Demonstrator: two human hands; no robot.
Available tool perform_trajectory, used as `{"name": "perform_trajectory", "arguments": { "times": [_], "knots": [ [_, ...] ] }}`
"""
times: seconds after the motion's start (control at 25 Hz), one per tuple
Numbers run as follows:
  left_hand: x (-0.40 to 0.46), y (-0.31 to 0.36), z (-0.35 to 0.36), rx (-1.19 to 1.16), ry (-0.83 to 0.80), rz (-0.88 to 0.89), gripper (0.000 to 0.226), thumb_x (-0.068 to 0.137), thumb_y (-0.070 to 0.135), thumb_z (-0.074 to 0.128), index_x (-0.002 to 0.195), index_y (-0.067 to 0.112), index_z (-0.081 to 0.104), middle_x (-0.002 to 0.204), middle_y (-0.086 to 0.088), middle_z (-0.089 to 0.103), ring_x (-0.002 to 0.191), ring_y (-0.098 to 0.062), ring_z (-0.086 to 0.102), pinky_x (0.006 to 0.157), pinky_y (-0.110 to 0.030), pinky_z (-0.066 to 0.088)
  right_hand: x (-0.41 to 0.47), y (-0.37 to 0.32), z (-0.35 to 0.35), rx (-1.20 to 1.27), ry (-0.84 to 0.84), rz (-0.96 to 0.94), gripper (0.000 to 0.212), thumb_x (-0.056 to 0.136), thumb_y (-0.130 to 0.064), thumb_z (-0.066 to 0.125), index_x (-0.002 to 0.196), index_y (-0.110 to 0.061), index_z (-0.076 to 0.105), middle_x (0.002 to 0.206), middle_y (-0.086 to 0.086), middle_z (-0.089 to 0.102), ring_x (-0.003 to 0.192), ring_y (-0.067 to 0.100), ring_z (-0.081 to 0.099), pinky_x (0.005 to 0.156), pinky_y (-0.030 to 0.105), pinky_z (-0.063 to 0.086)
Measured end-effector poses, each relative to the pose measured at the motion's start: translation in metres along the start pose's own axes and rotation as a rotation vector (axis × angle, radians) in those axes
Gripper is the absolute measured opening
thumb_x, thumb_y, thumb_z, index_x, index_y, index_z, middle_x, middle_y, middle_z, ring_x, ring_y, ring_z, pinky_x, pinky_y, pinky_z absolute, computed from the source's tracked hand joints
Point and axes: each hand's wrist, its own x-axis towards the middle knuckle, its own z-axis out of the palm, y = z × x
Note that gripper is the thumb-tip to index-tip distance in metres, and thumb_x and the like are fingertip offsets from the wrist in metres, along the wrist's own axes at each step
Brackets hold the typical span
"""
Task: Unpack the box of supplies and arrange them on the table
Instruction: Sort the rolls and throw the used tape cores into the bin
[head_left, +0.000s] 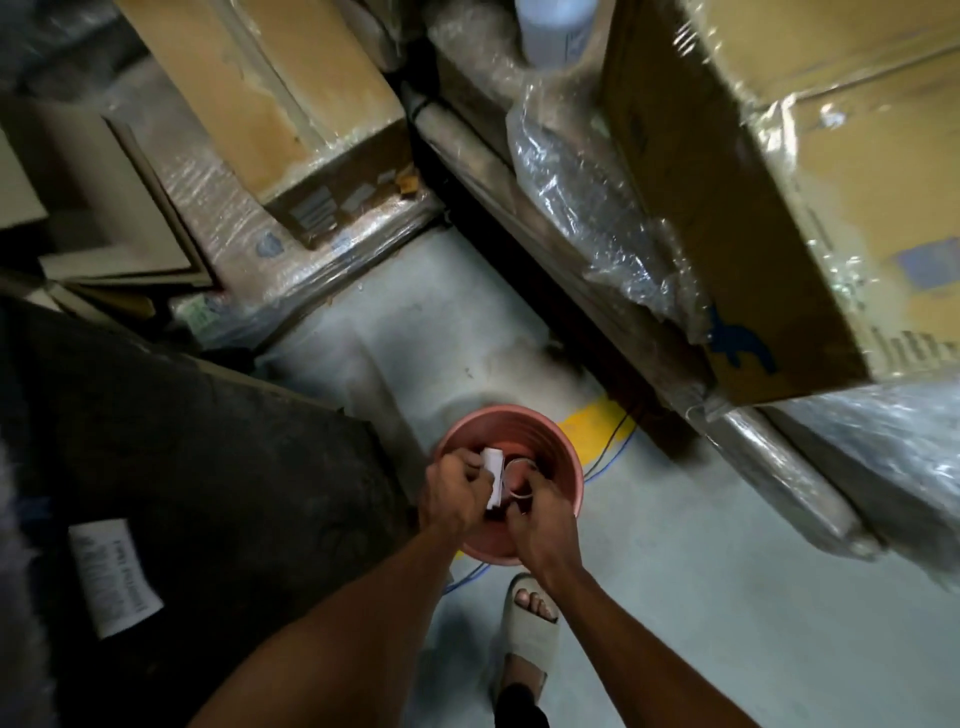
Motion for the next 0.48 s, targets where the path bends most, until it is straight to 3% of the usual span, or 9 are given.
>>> {"name": "perform_trajectory", "arguments": {
  "times": [0.08, 0.16, 0.32, 0.48],
  "knots": [
    [-0.012, 0.013, -0.014, 0.011, 0.002, 0.042, 0.019, 0.079, 0.022, 0.068, 0.096, 0.016, 0.075, 0.098, -0.004, 0.075, 0.097, -0.025, 0.069, 0.088, -0.029, 0.053, -0.010, -0.021, -0.015, 0.021, 0.033, -0.011, 0.046, 0.086, -0.033, 0.047, 0.126, -0.013, 0.060, 0.117, 0.005, 0.069, 0.107, 0.025, 0.064, 0.093, 0.036, 0.051],
    [-0.027, 0.027, -0.029, 0.018, -0.001, 0.073, 0.019, 0.079, 0.025, 0.068, 0.096, 0.018, 0.075, 0.099, -0.002, 0.074, 0.099, -0.024, 0.068, 0.090, -0.030, 0.053, -0.023, -0.043, -0.032, 0.039, 0.057, -0.058, 0.057, 0.084, -0.045, 0.035, 0.124, -0.015, 0.063, 0.118, 0.005, 0.069, 0.108, 0.025, 0.064, 0.096, 0.038, 0.051],
    [-0.070, 0.065, -0.068, 0.031, 0.004, 0.076, 0.018, 0.080, 0.021, 0.068, 0.097, 0.021, 0.074, 0.106, 0.000, 0.073, 0.108, -0.022, 0.065, 0.096, -0.024, 0.046, -0.060, -0.091, -0.076, -0.029, 0.098, -0.120, 0.053, 0.081, -0.035, 0.042, 0.122, -0.010, 0.064, 0.119, 0.013, 0.070, 0.110, 0.033, 0.062, 0.098, 0.039, 0.048],
    [-0.122, 0.099, -0.120, 0.001, 0.046, 0.109, 0.021, 0.073, 0.032, 0.062, 0.090, 0.025, 0.073, 0.095, 0.002, 0.075, 0.095, -0.022, 0.070, 0.085, -0.029, 0.056, -0.112, -0.131, -0.111, -0.028, 0.100, -0.140, 0.060, 0.078, -0.032, 0.043, 0.131, -0.007, 0.059, 0.124, 0.014, 0.067, 0.116, 0.033, 0.061, 0.103, 0.042, 0.046]
  ]
}}
